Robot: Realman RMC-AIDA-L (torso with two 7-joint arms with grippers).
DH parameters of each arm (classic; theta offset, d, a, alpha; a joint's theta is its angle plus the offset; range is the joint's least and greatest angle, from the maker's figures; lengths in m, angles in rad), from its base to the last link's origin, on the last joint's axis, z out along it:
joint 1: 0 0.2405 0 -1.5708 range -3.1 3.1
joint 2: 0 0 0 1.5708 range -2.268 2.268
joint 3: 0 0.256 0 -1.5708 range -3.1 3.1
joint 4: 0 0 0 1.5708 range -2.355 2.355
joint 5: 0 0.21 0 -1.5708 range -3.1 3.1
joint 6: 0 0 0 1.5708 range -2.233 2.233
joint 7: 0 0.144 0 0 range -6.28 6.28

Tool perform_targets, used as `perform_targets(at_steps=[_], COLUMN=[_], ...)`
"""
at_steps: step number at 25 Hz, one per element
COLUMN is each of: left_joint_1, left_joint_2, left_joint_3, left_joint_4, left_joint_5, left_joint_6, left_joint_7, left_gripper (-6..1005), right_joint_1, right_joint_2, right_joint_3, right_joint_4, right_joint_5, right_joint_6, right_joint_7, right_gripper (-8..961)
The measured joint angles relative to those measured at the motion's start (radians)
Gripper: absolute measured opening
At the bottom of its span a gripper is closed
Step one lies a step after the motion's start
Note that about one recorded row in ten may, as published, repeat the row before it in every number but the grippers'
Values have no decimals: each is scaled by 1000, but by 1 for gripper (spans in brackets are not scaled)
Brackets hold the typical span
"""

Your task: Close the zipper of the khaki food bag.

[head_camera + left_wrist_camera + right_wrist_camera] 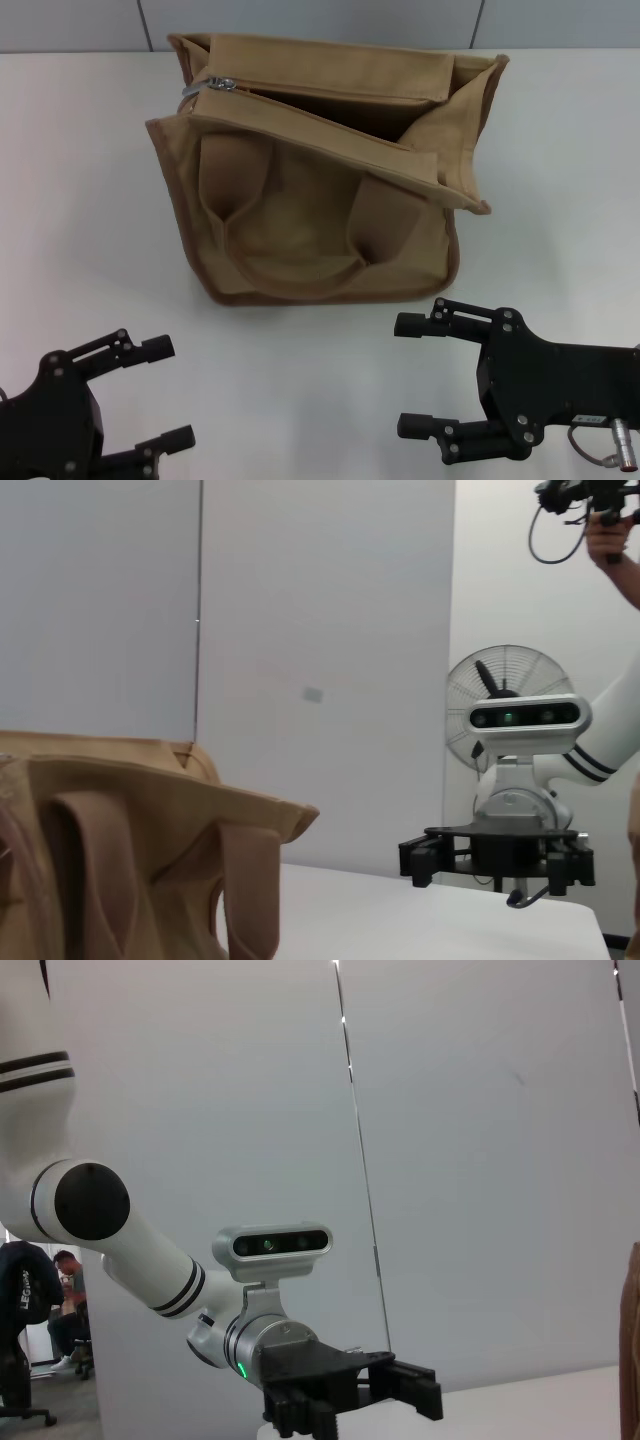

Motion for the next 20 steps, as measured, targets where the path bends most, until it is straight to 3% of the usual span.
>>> perform_targets(at_steps=[11, 12, 13, 14, 15, 16, 17, 18, 19, 20], left_joint_1=[0, 1, 1, -4, -4, -8, -20, -20, -36, -36], left_joint_2=[-9, -18, -18, -24, -24, -23, -21, -21, -22, -22], left_joint_3=[-42, -122, -122, -253, -253, -321, -465, -465, -617, -617], left_joint_4=[-2, -5, -5, -34, -34, -58, -120, -120, -174, -174], left_joint_5=[-7, -7, -7, -8, -8, -8, -10, -10, -11, -11], left_joint_6=[-24, -32, -32, -48, -48, -56, -79, -79, -120, -120], left_joint_7=[2, 4, 4, 4, 4, 4, 5, 5, 5, 5], left_gripper=[784, 784, 784, 784, 785, 785, 785, 785, 785, 785], right_joint_1=[7, 9, 9, 15, 15, 16, 20, 20, 24, 27], right_joint_2=[1, 1, 1, 1, 1, 1, 1, 1, 1, 1], right_joint_3=[0, 0, 0, 0, 0, 0, 0, 0, 0, 0], right_joint_4=[0, 1, 1, 3, 3, 4, 12, 12, 23, 28], right_joint_5=[0, 0, 0, 0, 0, 0, 0, 0, 0, 0], right_joint_6=[1, 1, 1, 1, 1, 1, 1, 1, 7, 12], right_joint_7=[-1, -1, -1, -1, -1, -1, -2, -2, -3, -3], right_gripper=[835, 835, 835, 835, 835, 835, 835, 835, 835, 835])
